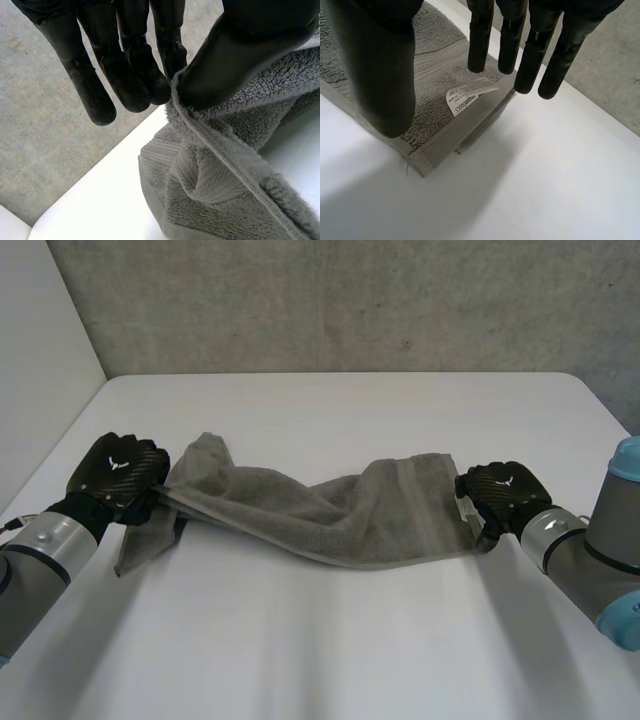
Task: Fold the towel.
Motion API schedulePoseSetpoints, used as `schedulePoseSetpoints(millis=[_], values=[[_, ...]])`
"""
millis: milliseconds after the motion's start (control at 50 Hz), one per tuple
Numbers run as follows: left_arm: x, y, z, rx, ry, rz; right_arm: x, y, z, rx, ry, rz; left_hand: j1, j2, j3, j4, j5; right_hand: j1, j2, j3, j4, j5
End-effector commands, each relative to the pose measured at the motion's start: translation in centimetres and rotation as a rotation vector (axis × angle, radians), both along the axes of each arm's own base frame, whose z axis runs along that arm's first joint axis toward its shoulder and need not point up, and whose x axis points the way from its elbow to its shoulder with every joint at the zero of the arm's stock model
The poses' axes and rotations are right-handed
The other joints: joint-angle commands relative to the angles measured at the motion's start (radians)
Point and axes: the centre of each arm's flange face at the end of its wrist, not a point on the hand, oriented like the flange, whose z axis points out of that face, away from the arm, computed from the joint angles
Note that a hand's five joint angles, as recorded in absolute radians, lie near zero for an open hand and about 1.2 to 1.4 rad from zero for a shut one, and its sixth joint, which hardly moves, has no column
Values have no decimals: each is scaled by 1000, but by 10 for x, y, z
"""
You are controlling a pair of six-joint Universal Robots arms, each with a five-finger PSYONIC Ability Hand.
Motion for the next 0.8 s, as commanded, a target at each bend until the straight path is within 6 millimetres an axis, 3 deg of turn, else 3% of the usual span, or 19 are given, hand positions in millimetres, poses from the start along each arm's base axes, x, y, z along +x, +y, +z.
schedulePoseSetpoints(millis=[20, 220, 460, 500, 540, 560, 600, 660, 800], values=[[0, 0, -1, -2, -1, 1, 2, -3, -11, 15, -11, 36, 122, 49, 55, 33, 72, 46, 51, 47, 50, 40], [0, 3, -5, 13, -1, -1, 4, -11, -28, 10, 8, 43, 122, 49, 55, 33, 72, 31, 37, 32, 35, 26], [0, 3, -6, 15, -1, -1, 5, -16, -34, 7, 22, 44, 122, 49, 55, 33, 72, 49, 54, 50, 53, 43], [0, 3, -6, 16, 0, -1, 5, -17, -35, 5, 22, 43, 122, 49, 55, 33, 72, 102, 107, 103, 105, 96], [0, 3, -6, 15, -1, -1, 6, -18, -35, 0, 19, 43, 122, 49, 55, 33, 72, 359, 364, 360, 362, 353], [0, 3, -6, 15, -1, -1, 6, -18, -35, 0, 19, 43, 122, 49, 55, 33, 72, 360, 365, 361, 364, 354], [0, 3, -6, 15, -1, -1, 6, -20, -33, -15, 14, 42, 122, 49, 55, 33, 72, 717, 722, 718, 720, 711], [0, 3, -6, 17, 0, -2, 6, -21, -32, -18, 13, 42, 122, 49, 55, 33, 72, 876, 881, 877, 880, 870], [0, 3, -6, 16, 0, -2, 6, -21, -34, -13, 15, 44, 122, 49, 55, 33, 72, 879, 884, 880, 882, 873]])
